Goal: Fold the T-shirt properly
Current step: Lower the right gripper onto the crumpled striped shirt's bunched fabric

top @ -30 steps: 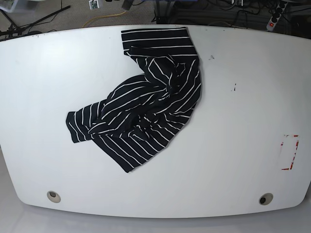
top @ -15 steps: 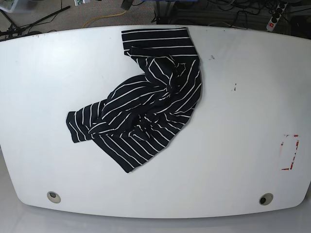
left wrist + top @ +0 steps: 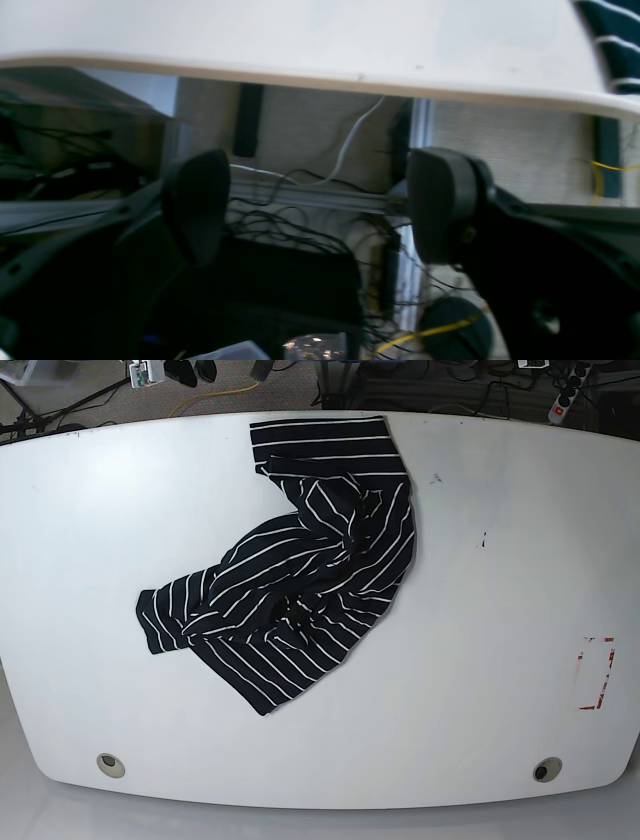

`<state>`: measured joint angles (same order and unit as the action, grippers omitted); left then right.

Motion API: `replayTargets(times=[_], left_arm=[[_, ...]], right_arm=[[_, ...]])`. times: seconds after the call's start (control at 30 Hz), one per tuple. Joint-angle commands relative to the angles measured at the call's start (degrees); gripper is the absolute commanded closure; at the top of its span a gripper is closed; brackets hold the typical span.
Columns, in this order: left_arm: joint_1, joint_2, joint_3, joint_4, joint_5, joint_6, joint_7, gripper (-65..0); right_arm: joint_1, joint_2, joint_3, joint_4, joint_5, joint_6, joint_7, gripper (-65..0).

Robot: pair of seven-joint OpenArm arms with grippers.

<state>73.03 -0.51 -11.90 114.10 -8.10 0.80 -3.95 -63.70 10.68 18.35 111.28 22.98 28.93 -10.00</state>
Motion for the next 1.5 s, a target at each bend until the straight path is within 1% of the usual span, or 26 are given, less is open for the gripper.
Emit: replayTargets(times=[0.0,0.03,0.1,0.17,0.23,0.27,0.33,0.43,0.57,0.6,0.67,0.73,0.8,0.9,0.97,1.0,1.07,1.17,1.33,1.4,1.47], left_arm=[[-0.64,-0.32,-0.1,0.75,0.23,-0.05,-1.11,-51.5],[-1.96,-1.55,-0.01,0.75,0.23,-0.14,-0.85,-51.5],[-3.98,-4.37,0.96,0.67,-0.03,-1.63,-0.76,-51.7],[-5.21,-5.68,1.66,0.67,-0.03,-3.04,-0.76,-51.7],[-6.88,-6.91,1.66,0.67,-0.03,-4.45,-0.76,-51.7],[-7.58,-7.27,1.66,0.67,-0.03,-4.89,-0.58,-51.7],[-9.61,-7.71,1.66,0.67,-0.12,-5.76,1.53,-51.7],[-13.21,-8.41,1.48,0.67,-0.12,-7.96,4.52,-51.7],[-16.73,-8.41,1.66,0.67,-0.12,-12.36,8.3,-51.7],[-17.69,-8.23,1.66,0.58,-0.12,-14.29,9.53,-51.7],[-19.8,-8.15,1.66,0.58,-0.12,-16.75,11.02,-51.7],[-21.56,-8.15,1.66,0.58,-0.03,-18.25,12.78,-51.7],[-22.71,-8.15,1.66,0.58,-0.03,-18.95,13.92,-51.7],[-23.32,-8.15,1.66,-0.21,0.05,-19.22,14.8,-51.7],[-23.41,-8.41,1.66,-0.57,0.23,-19.22,14.71,-51.7],[-23.76,-8.41,1.57,-0.57,0.23,-19.22,14.71,-51.7],[-23.85,-8.41,1.4,-0.57,0.23,-19.22,14.71,-51.7],[-23.94,-8.5,1.31,-0.57,0.32,-19.22,14.71,-51.7],[-23.94,-8.23,0.16,-0.39,0.32,-19.13,14.71,-51.7],[-23.94,-8.06,-0.54,-0.48,0.32,-19.13,14.71,-51.7],[-23.94,-8.06,-0.71,-0.48,0.32,-18.95,14.71,-51.7]], right_arm=[[0.54,0.18,1.12,0.94,0.97,0.48,1.08,-18.7],[1.68,0.18,1.3,0.94,0.97,0.48,1.08,-18.7],[3.17,0.18,1.3,0.94,1.06,0.48,1.08,-18.7],[3.97,0.18,1.12,0.94,1.5,0.48,1.08,-18.7],[5.37,0.09,1.04,0.94,3.17,0.48,1.08,-18.7],[5.81,0.09,1.04,0.94,4.14,0.48,1.08,-18.7],[6.52,0.09,0.95,0.94,5.63,0.3,0.99,-18.7],[8.36,0.09,0.95,1.02,7.04,0.04,0.99,-19.2],[10.65,0.09,1.12,1.02,7.3,0.04,-0.86,-19.3],[11.7,0.09,1.21,1.02,7.48,0.04,-2.0,-19.3],[13.11,0.18,1.21,1.02,7.48,0.04,-3.49,-19.3],[15.13,0.18,1.12,1.02,7.48,0.04,-5.34,-19.5],[16.89,0.27,1.12,1.55,7.48,0.04,-7.28,-20.8],[19.88,0.27,1.21,2.69,7.48,0.04,-11.58,-30.4],[21.55,0.27,1.04,3.75,7.48,0.22,-14.04,-34.7],[22.69,0.27,0.86,4.1,7.48,0.48,-15.71,-35.8],[24.63,0.18,0.6,4.72,7.57,0.48,-18.09,-35.5],[28.41,0.36,-2.3,4.8,7.57,0.92,-21.34,-35.8],[36.05,0.62,-8.55,4.72,7.57,4.08,-27.06,-36.1],[38.87,0.62,-10.13,4.72,7.57,4.61,-29.34,-36.1],[43.0,0.27,-12.5,4.72,7.57,4.7,-33.12,-36.1]])
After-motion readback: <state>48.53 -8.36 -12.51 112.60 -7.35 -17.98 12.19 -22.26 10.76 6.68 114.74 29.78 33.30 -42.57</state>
